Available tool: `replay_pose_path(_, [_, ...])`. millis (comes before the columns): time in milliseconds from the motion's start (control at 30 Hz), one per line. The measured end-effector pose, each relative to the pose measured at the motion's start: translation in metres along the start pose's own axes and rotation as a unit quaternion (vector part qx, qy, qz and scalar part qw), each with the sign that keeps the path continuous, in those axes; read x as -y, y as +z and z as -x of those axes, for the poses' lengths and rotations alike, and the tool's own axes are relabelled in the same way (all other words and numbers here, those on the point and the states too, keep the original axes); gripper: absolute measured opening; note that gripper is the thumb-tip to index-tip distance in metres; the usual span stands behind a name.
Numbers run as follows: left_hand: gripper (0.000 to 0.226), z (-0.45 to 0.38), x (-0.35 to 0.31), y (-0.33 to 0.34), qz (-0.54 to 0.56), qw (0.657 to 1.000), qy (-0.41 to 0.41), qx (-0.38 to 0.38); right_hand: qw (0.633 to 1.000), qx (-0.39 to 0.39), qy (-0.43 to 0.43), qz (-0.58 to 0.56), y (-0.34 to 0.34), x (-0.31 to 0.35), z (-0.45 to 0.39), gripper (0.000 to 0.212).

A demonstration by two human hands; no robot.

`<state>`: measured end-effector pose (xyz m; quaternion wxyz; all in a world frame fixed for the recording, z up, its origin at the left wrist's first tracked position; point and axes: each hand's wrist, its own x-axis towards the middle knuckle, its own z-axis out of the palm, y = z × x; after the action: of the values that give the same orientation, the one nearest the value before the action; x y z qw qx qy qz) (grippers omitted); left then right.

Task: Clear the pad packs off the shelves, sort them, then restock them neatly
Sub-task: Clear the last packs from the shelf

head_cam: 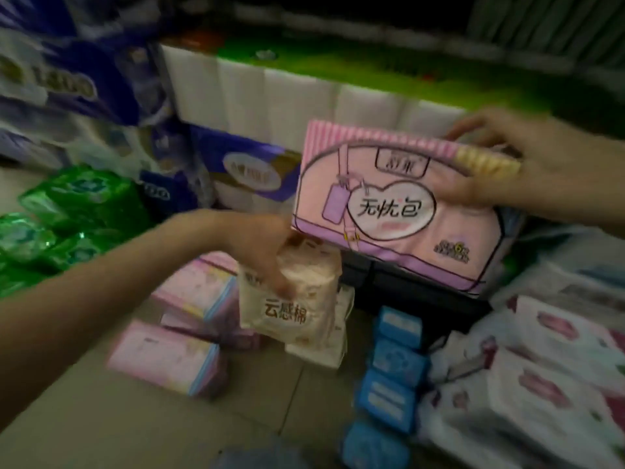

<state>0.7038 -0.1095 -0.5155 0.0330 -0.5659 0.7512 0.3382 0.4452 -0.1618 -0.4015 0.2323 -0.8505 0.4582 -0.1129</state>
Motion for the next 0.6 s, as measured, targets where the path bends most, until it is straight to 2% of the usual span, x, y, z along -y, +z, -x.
replay_pose_path(67, [0.091,-0.017,0.01,0.046,-0.035,0.999,-0.006,0.008,0.999,0.051,0.0,0.017,0.03,-0.014,0.003,0.055])
replay_pose_path(167, [0.092,-0.033,0.022,0.108,-0.11,0.992,-0.022,0.052,0.996,0.057,0.023,0.071,0.067,-0.032,-0.006,0.054])
replay_pose_path(300, [0.1,-0.036,0.03,0.166,-0.197,0.977,-0.024,0.074,0.985,0.089,0.015,0.146,0.118,-0.047,-0.009,0.067])
replay_pose_path(367, [0.102,-0.033,0.034,0.186,-0.202,0.976,-0.027,0.079,0.981,0.096,0.027,0.166,0.132,-0.049,-0.007,0.07])
replay_pose_path(600, [0.094,-0.025,0.052,0.232,-0.27,0.962,-0.022,0.014,0.976,0.111,0.075,0.17,0.16,-0.075,-0.008,0.069])
